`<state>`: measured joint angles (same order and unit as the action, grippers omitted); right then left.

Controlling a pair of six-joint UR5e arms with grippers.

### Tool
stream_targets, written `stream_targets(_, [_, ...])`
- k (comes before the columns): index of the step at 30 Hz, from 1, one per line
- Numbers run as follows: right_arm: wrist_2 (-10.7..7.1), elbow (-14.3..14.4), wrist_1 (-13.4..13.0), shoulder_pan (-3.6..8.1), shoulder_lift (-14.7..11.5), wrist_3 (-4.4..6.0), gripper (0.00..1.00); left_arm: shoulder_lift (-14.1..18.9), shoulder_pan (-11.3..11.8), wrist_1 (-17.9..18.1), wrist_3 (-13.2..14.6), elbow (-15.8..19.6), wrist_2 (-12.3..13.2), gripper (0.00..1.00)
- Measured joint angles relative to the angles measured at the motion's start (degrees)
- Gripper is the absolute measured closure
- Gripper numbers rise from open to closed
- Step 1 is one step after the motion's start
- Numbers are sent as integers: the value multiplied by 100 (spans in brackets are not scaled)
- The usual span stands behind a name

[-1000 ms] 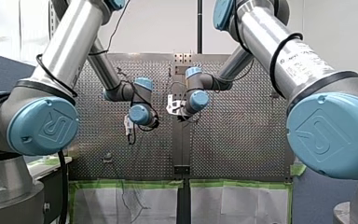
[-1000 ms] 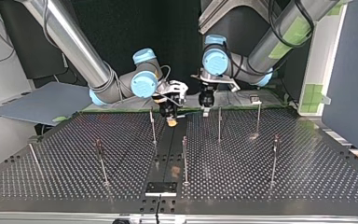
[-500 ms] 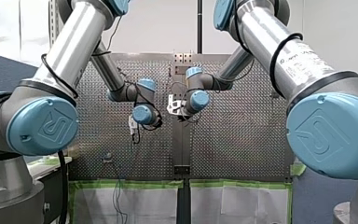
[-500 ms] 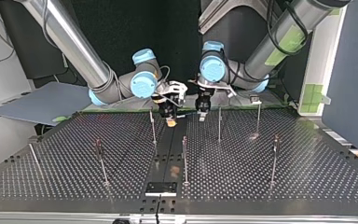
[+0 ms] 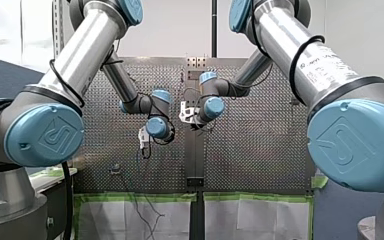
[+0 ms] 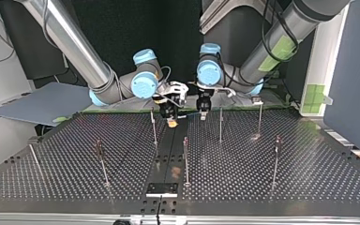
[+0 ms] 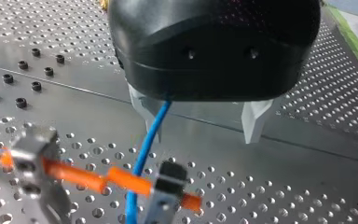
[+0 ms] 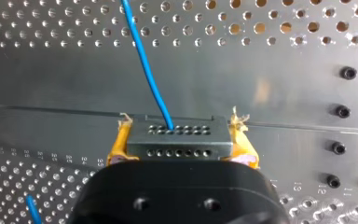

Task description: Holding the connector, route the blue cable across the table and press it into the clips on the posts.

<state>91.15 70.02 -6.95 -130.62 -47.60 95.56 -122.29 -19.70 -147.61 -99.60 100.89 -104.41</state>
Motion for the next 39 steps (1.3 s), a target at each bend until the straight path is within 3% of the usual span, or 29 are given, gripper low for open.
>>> stream_targets(1, [0,0,0,0,0,0,100,0,-9,-3,9,0,-20,72])
stream_targets(2, [0,-1,0,0,0,0,100,0,-17,-4,17,-1,-34,100])
stream_targets(16, [-8,-7,0,16,-62,8,100,308,-68,-33,-58,-2,-168,100])
stream_targets(23, [-6,-5,13,37,-354,36,100,604,-76,-143,-78,-2,-433,100])
stream_targets(39, [-8,-2,31,2,-1176,109,100,1351,-104,-599,-60,3,-528,100])
